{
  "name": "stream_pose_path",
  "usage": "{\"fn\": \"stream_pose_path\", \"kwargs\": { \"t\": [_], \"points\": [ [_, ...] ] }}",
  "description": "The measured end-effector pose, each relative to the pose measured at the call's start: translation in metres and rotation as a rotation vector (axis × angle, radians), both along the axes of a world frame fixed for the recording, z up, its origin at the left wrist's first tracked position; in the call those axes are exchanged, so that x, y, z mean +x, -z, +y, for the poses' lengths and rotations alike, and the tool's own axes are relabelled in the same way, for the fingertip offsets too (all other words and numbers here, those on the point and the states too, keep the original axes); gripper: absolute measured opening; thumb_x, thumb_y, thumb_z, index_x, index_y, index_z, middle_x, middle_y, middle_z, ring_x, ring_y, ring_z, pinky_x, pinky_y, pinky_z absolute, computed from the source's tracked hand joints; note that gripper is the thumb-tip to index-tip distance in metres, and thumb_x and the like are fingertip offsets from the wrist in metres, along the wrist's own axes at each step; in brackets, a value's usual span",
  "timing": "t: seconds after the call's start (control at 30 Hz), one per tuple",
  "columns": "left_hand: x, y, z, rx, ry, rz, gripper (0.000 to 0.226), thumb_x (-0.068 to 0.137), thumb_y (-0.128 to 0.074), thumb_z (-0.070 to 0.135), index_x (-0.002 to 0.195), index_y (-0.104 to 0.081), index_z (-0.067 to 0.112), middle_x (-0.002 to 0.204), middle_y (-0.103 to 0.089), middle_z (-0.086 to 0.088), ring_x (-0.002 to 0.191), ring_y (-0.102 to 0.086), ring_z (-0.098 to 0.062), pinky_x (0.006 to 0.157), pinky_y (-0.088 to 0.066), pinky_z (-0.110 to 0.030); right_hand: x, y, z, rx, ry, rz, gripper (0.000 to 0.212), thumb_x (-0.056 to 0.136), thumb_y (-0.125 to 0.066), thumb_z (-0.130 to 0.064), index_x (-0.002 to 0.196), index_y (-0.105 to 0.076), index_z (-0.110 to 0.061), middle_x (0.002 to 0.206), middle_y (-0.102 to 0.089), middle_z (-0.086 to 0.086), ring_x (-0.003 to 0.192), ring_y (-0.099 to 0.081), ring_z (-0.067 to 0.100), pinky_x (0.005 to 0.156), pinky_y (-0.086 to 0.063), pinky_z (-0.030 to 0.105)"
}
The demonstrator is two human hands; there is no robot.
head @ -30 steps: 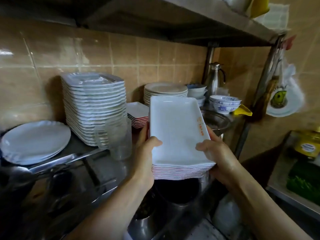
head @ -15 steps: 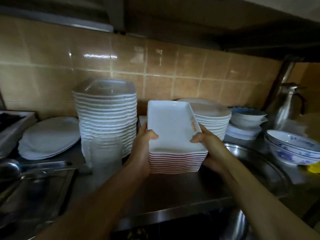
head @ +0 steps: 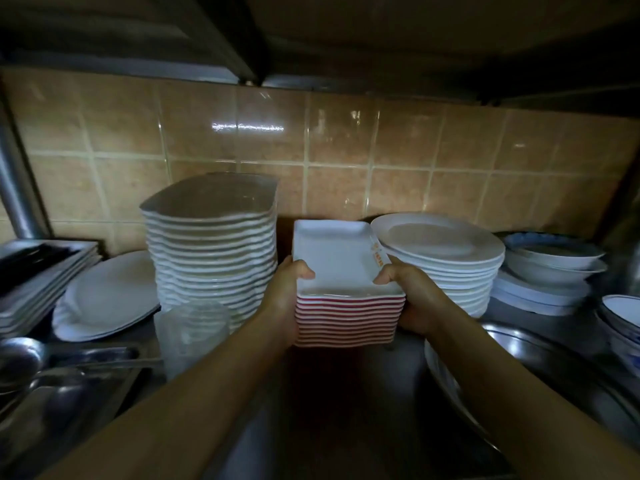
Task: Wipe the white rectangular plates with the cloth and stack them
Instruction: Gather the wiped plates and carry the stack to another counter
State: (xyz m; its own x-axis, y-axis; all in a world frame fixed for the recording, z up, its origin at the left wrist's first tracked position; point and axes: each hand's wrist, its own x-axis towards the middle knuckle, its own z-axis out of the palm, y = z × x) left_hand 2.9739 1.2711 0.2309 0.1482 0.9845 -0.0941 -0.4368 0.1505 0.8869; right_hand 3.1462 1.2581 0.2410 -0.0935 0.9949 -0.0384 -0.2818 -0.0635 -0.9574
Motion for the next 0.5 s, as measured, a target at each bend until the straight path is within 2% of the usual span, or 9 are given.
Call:
{"fn": "stream_pose_path", "kwargs": {
  "t": [0.07, 0.17, 0.23, 0.4, 0.5],
  "points": [
    [0.000, 0.001, 0.003, -0.035, 0.018, -0.001, 0.051, 0.080, -0.041, 0.006, 0.130, -0.052, 0.007, 0.115, -0.061, -0.023, 0.097, -0.059, -0.037, 0.073, -0.050, -0.037, 0.001, 0.001, 0.001, -0.027, 0.005, -0.017, 0.057, 0.068, -0.037, 0.007, 0.121, -0.054, -0.005, 0.098, -0.064, 0.016, 0.086, -0.062, 0.031, 0.066, -0.050, 0.033],
    [0.000, 0.001, 0.006, -0.079, 0.050, 0.015, 0.050, 0.081, -0.042, 0.007, 0.130, -0.053, 0.007, 0.101, -0.062, -0.019, 0.084, -0.060, -0.033, 0.064, -0.048, -0.033, 0.003, 0.001, -0.001, -0.048, -0.003, -0.015, 0.043, 0.075, -0.035, 0.005, 0.109, -0.058, -0.009, 0.085, -0.067, 0.011, 0.072, -0.066, 0.025, 0.057, -0.052, 0.028],
    [-0.002, -0.002, 0.006, -0.118, 0.072, 0.016, 0.048, 0.082, -0.042, 0.008, 0.128, -0.054, 0.006, 0.089, -0.064, -0.015, 0.076, -0.061, -0.030, 0.060, -0.049, -0.032, 0.002, 0.000, -0.002, -0.070, 0.008, -0.014, 0.038, 0.077, -0.035, 0.003, 0.104, -0.059, -0.009, 0.081, -0.067, 0.010, 0.069, -0.065, 0.023, 0.057, -0.051, 0.028],
    [-0.004, -0.006, 0.007, -0.164, 0.086, 0.023, 0.048, 0.079, -0.045, 0.009, 0.124, -0.057, 0.002, 0.089, -0.063, -0.015, 0.078, -0.060, -0.030, 0.069, -0.049, -0.036, -0.001, -0.006, -0.008, -0.167, 0.071, -0.058, 0.032, 0.084, -0.041, -0.009, 0.111, -0.059, -0.006, 0.086, -0.065, 0.013, 0.075, -0.061, 0.026, 0.062, -0.049, 0.032],
    [-0.004, -0.010, 0.004, -0.164, 0.083, 0.041, 0.043, 0.078, -0.045, 0.009, 0.119, -0.059, 0.002, 0.082, -0.062, -0.013, 0.073, -0.059, -0.029, 0.066, -0.049, -0.035, -0.007, -0.016, -0.014, -0.053, 0.146, -0.052, 0.030, 0.090, -0.046, -0.013, 0.116, -0.060, -0.007, 0.102, -0.066, 0.014, 0.086, -0.063, 0.024, 0.072, -0.051, 0.033]
  ]
}}
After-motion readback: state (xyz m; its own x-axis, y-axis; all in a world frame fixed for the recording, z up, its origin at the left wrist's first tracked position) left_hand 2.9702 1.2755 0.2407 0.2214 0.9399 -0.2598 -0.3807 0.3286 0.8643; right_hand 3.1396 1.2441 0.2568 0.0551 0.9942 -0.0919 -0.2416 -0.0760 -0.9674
